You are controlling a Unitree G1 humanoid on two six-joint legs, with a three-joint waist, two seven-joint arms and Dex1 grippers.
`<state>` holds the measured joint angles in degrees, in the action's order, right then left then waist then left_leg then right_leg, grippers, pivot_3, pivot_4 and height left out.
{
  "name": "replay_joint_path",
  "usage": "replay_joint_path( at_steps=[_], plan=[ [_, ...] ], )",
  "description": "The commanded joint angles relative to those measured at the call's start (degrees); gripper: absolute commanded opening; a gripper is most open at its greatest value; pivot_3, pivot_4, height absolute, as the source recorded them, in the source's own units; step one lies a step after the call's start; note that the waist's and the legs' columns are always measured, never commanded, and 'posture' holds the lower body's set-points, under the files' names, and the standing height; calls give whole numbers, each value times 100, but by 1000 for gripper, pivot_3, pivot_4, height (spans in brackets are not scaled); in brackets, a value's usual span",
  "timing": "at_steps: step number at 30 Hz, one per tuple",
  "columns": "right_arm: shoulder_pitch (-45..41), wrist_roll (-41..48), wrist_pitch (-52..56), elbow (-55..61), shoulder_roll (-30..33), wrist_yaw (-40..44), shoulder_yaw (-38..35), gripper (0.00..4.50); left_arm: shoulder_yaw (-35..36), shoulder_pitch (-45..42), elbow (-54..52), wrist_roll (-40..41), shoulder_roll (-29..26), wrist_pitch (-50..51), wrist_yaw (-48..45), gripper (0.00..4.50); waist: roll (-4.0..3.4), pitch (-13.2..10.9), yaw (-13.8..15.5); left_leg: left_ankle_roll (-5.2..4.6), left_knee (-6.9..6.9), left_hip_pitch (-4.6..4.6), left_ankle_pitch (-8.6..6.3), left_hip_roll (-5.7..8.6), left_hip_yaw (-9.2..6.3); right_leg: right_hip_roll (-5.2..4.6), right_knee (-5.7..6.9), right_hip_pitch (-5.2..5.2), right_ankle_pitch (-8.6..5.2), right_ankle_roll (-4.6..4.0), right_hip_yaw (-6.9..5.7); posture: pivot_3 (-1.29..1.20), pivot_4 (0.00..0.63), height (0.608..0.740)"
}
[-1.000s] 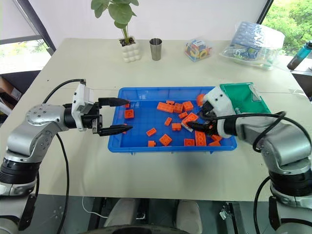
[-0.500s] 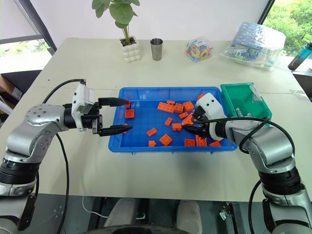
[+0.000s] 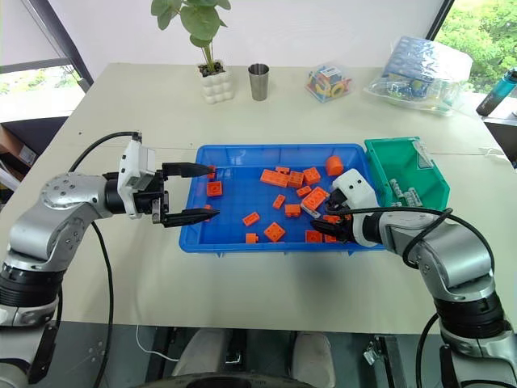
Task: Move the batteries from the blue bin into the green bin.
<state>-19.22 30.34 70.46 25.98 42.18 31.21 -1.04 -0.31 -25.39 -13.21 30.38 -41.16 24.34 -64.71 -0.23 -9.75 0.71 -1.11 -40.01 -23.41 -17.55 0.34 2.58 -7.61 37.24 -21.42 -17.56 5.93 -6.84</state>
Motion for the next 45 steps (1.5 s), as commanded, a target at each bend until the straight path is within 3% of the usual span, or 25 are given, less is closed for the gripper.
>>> replay_joint_path(
  at_steps=[1,6,10,11,14,15,21,25,30,34,36,40,43,45],
  plan=[
    [-115,-148,-293,-156,2,61,218,3025,37,-93,-61,-32,-26,-109,-35,4500,0,0,-1,0,0,0,0,0,0,0,0,0,0,0,0,0,150,699],
    [-204,-364,-591,-534,-15,117,501,3025,46,-92,-78,-46,-18,-113,-33,4500,0,0,-2,0,0,1,0,0,0,3,0,0,0,0,-1,0,150,699],
    [-241,-338,-674,-578,-27,169,433,1927,70,-71,-104,-45,-17,-101,-10,4500,1,0,-3,0,0,0,0,1,0,3,0,1,0,0,-1,0,150,699],
    [-241,-334,-675,-561,-14,175,426,1302,75,-67,-108,-45,-18,-99,-5,4500,1,0,-3,0,0,1,0,0,0,3,0,0,0,0,-1,0,150,699],
    [-261,-300,-615,-436,33,172,361,99,87,-56,-106,-44,-17,-103,8,4500,0,0,-1,0,0,0,0,0,0,2,0,0,0,0,-1,0,150,699],
    [-268,-294,-610,-401,42,168,343,63,90,-54,-101,-43,-18,-106,7,4500,0,0,0,0,0,0,0,0,0,2,0,0,0,0,-1,0,150,699],
    [-725,304,-84,-101,236,279,-758,62,60,-91,-39,-62,9,-130,-8,4500,-2,-1,-3,0,0,0,0,0,1,1,0,-1,0,0,-1,0,150,699],
    [-1016,370,134,-409,984,423,-1571,62,4,-153,59,-119,47,-186,-65,4500,-2,-1,22,0,0,-1,0,1,-4,0,-1,2,0,0,-2,0,150,699],
    [-665,-110,-321,-1111,1738,435,-1885,62,-79,-284,195,-170,116,-242,-127,4500,2,-2,0,-3,1,-1,-2,4,-3,-2,-4,5,0,0,-3,0,150,699],
    [-365,-305,-566,-1458,1723,302,-2035,62,-105,-326,240,-186,158,-256,-169,4500,1,-3,-24,-3,2,2,-1,0,7,-2,-1,1,0,0,-2,0,150,699],
    [-165,-391,-665,-1442,1597,182,-2051,1092,-104,-331,250,-192,170,-261,-181,4500,1,-3,-21,-2,3,2,-1,-3,8,0,-1,0,0,0,-2,0,150,699],
    [-4,-602,-1070,-1428,1543,60,-2050,2747,-76,-353,273,-190,174,-241,-215,4500,0,-3,-5,-2,0,2,-1,-2,8,-1,-1,1,1,1,-2,0,150,699],
    [145,-562,-1506,-1453,1770,518,-2186,2747,-12,-367,298,-158,125,-203,-247,4500,0,-3,11,-2,0,1,-1,0,8,0,-1,2,1,1,-2,0,150,699],
    [532,-559,-2043,-1367,2147,1257,-2313,2747,77,-403,308,-98,77,-121,-243,4500,-2,-4,25,-2,-1,1,-1,2,7,2,-1,3,1,2,-2,0,150,699]
  ],
)
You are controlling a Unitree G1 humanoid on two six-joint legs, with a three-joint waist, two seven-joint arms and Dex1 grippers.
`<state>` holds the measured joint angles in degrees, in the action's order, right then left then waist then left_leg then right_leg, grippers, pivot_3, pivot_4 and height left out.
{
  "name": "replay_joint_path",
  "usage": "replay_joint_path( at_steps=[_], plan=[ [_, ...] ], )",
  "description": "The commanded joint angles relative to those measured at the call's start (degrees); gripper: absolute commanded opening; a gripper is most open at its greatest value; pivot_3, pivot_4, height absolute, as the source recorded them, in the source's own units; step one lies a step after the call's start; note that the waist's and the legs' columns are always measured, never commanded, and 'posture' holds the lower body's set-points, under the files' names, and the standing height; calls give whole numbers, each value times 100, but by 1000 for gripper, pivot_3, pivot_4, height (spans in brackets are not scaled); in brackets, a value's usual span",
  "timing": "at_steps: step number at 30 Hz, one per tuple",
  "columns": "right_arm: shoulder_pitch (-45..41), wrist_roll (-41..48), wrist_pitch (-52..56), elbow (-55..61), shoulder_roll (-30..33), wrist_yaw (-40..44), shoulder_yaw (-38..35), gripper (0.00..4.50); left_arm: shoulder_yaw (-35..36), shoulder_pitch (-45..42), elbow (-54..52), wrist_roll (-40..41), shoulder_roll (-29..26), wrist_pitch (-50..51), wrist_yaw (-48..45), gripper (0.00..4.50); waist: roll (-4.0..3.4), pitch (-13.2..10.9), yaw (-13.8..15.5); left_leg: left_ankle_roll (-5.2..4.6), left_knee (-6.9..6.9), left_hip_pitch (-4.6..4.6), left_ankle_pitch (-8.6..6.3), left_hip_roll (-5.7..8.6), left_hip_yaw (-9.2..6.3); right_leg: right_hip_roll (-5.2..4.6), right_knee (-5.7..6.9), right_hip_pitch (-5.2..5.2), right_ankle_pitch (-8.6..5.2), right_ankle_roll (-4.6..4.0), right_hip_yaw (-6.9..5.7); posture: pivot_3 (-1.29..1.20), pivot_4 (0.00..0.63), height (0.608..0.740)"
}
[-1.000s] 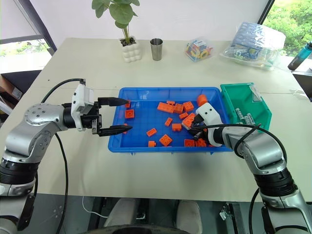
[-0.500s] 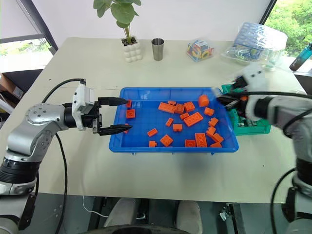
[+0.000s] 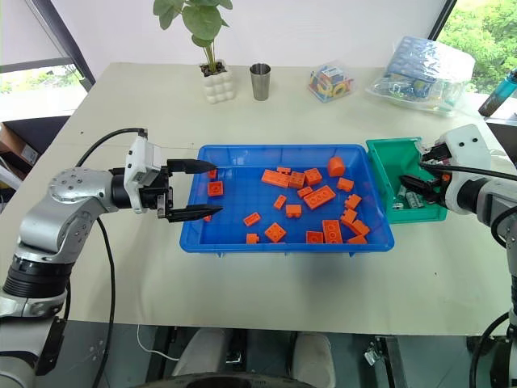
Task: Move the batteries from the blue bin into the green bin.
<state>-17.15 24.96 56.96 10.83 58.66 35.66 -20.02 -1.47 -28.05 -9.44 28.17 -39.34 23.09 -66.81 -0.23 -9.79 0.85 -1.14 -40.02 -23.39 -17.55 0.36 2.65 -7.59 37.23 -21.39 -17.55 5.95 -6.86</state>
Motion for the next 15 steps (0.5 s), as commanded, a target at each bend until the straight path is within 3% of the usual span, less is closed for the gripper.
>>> replay_joint_path(
  at_steps=[1,5,7,10,15],
  plan=[
    [586,11,-1038,207,679,1316,-576,2747,263,-161,-67,178,-145,72,-35,4500,-2,-1,13,0,0,-2,0,2,-3,0,-1,0,0,0,0,0,150,699],
    [1376,291,-1992,116,1138,3186,-1352,2747,544,-257,31,339,-419,257,-130,4500,0,-3,-14,-1,1,1,0,0,-4,0,-2,4,0,1,0,0,150,699],
    [1572,258,-2352,-122,1281,3738,-1531,2747,666,-230,78,361,-648,236,-279,4500,0,-3,-42,-1,1,8,0,-4,-1,0,-2,8,0,1,0,0,150,699],
    [1603,248,-2794,-483,1385,4231,-1610,2747,853,-178,121,433,-997,261,-485,4500,0,-3,-46,0,1,18,0,-8,-1,1,-1,18,0,1,0,0,150,699],
    [1275,213,-3220,-962,1347,4368,-1343,2747,1063,-145,194,526,-1397,322,-685,4500,-1,-4,-23,0,-1,17,0,-7,-1,-4,-2,18,0,1,3,0,150,699]
  ],
)
